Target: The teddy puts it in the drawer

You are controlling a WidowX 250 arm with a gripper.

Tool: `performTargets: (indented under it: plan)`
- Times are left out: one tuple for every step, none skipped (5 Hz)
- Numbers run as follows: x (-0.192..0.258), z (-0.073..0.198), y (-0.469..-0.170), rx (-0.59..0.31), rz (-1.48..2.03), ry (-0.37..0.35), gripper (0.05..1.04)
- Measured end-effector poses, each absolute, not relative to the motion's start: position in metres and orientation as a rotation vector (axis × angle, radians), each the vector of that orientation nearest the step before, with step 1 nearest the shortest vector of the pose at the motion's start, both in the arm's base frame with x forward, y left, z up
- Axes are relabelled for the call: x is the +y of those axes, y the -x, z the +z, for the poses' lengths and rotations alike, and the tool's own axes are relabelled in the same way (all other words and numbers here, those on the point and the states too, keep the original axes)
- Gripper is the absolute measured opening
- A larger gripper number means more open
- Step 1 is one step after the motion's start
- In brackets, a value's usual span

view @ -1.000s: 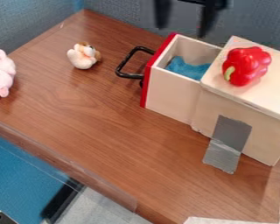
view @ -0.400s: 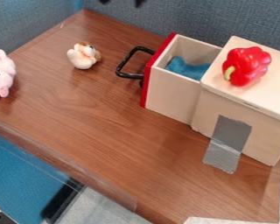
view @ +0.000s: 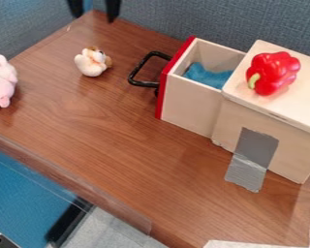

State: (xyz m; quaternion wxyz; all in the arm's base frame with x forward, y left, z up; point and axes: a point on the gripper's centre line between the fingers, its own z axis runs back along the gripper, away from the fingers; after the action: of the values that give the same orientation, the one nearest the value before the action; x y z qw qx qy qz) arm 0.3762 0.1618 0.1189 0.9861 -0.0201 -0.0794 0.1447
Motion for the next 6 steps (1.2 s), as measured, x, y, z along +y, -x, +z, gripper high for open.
performTargets:
  plan:
    - [0.179, 0.099, -0.376, -0.155, 0.3, -0.007, 1.001]
    - [0.182, 0.07, -0.377, -0.129, 0.365, -0.068, 1.001]
    - [0.17, 0.05, -0.381, -0.108, 0.375, -0.082, 1.001]
    - [0.16, 0.041, -0.383, -0.114, 0.39, -0.081, 1.001]
    - [0.156, 0.02, -0.38, -0.05, 0.394, -0.072, 0.955]
    - [0.157, 0.015, -0.382, -0.008, 0.404, -0.064, 0.807]
